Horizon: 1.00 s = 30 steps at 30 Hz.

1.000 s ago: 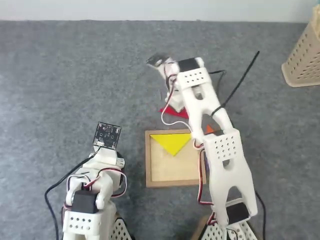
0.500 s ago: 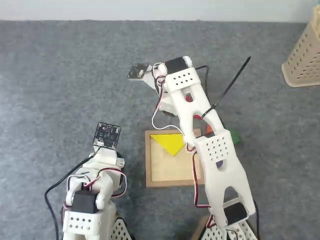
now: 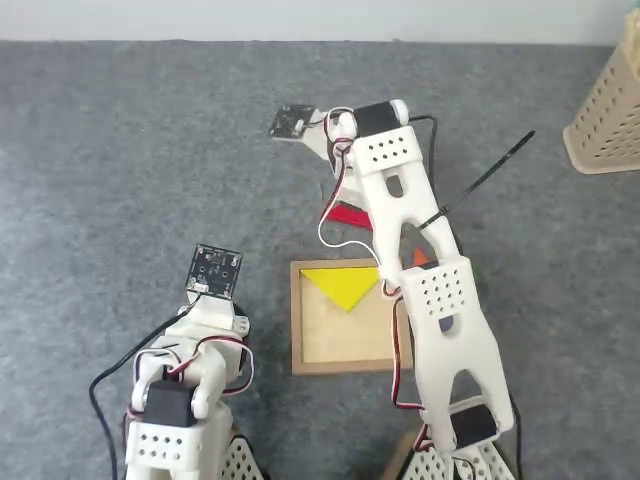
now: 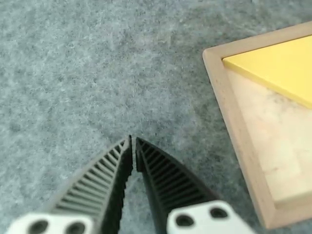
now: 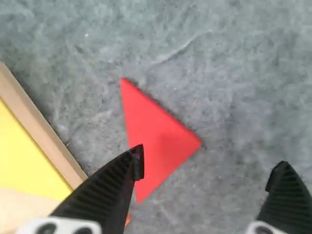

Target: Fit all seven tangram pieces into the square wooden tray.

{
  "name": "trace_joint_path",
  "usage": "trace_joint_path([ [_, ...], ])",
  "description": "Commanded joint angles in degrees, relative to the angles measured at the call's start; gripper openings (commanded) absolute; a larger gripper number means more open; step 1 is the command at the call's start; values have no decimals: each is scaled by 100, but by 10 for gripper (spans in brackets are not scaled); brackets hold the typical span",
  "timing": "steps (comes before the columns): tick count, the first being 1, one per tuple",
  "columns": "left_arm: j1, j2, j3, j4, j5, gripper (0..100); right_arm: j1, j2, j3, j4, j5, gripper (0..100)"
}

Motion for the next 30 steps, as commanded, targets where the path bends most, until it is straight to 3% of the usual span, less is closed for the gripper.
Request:
trace_joint_path([
  [1, -35, -123, -110, 35, 44, 12, 66, 119, -176, 198, 220, 391],
  [11, -35, -123, -110, 35, 44, 12, 127, 936, -202, 198, 255, 364],
  [21, -35, -123, -110, 35, 44, 12, 145, 910, -202, 233, -299, 9],
  [30, -35, -123, -110, 35, 44, 12, 127, -215, -185, 242, -2312, 6],
])
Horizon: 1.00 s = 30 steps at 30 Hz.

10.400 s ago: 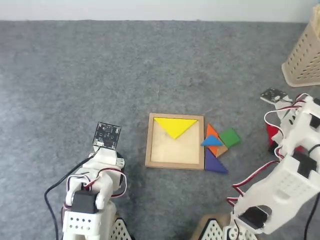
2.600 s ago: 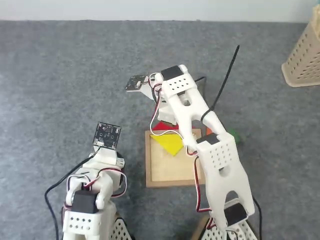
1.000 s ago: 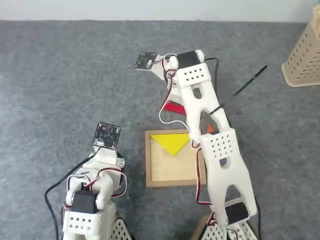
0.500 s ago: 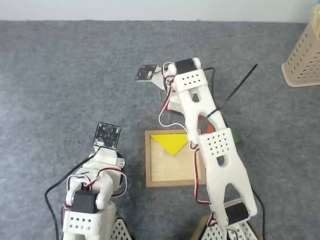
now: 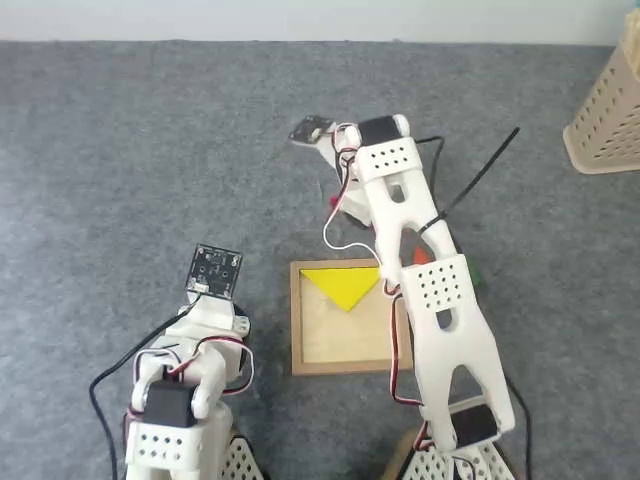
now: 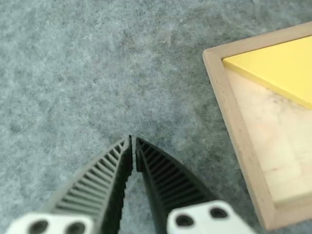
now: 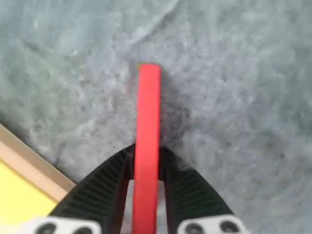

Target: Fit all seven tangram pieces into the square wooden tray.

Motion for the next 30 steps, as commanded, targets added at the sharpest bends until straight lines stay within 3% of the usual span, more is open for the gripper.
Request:
trace_joint_path([
  [1, -35, -123, -110, 35, 35, 12, -4, -1007, -62, 242, -1108, 6],
  [7, -35, -123, -110, 35, 35, 12, -66, -2264, 1002, 259, -2716, 6],
  [16, -35, -123, -110, 35, 35, 12, -725, -5218, 4387, 171, -3578, 6],
  [25, -35, -123, -110, 35, 35, 12, -1446, -5974, 7895, -2176, -3833, 6],
  [30, -35, -123, -110, 35, 35, 12, -1789, -6018, 8554, -2826, -4484, 6],
])
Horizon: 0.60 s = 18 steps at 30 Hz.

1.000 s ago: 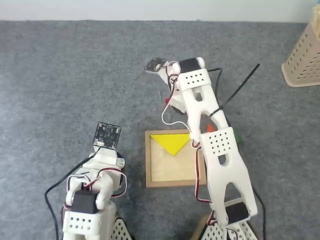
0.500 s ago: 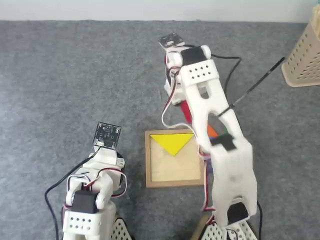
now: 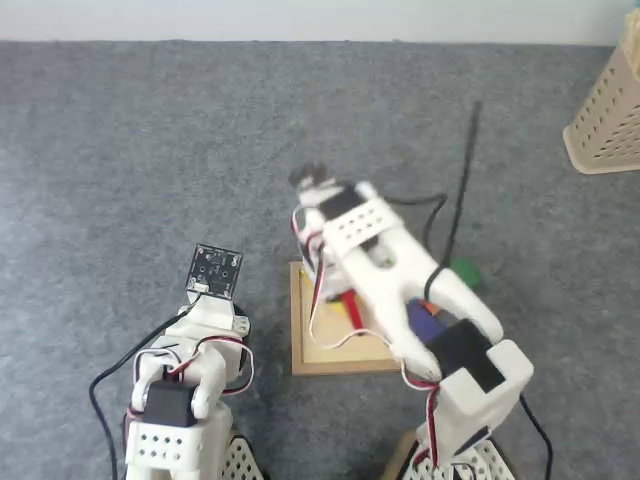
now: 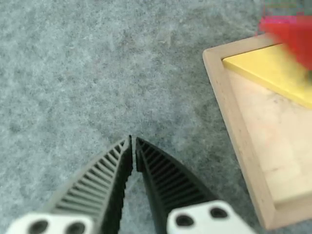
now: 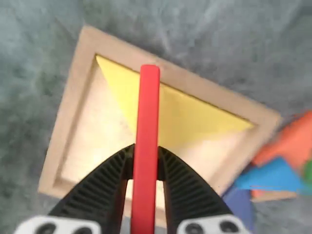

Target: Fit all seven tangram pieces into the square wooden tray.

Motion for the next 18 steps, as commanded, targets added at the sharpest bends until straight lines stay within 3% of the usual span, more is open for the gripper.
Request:
trace_joint_path([
  [1, -35, -123, -110, 35, 35, 12, -215, -453, 70, -286, -334, 7],
  [8, -35, -123, -110, 35, 35, 12, -910, -233, 70, -426, -1055, 10],
  [18, -35, -123, -110, 35, 35, 12, -936, -92, 62, -488, -1477, 11],
])
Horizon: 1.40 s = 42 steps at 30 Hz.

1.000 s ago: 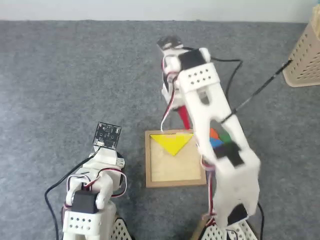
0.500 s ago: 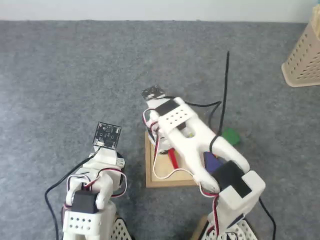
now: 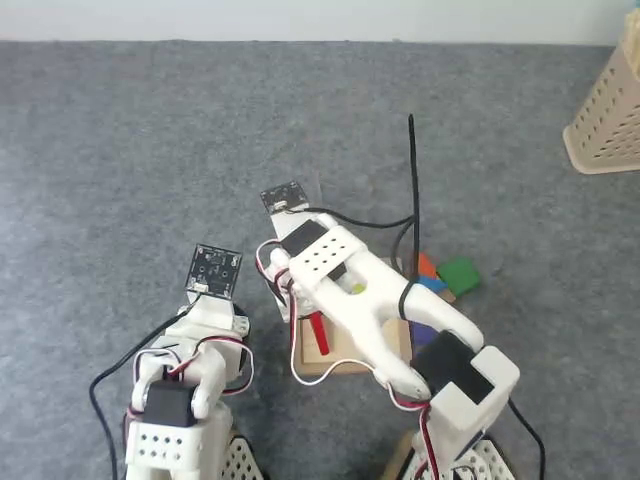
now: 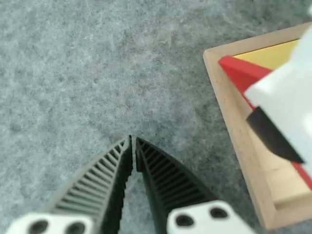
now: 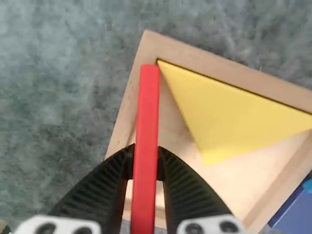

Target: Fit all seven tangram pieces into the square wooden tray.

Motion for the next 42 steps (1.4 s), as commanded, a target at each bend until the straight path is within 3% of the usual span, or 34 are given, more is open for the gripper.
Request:
trace_joint_path([
  [1, -35, -123, -110, 35, 35, 12, -40, -101, -97, -75, -44, 11],
  [9, -35, -123, -110, 35, 26, 12, -286, -101, -202, -22, 747, 11],
  [28, -35, -123, -110, 35, 26, 12, -189, -119, -185, 171, -35, 6],
  [42, -35, -123, -110, 35, 26, 12, -145, -110, -202, 163, -35, 8],
])
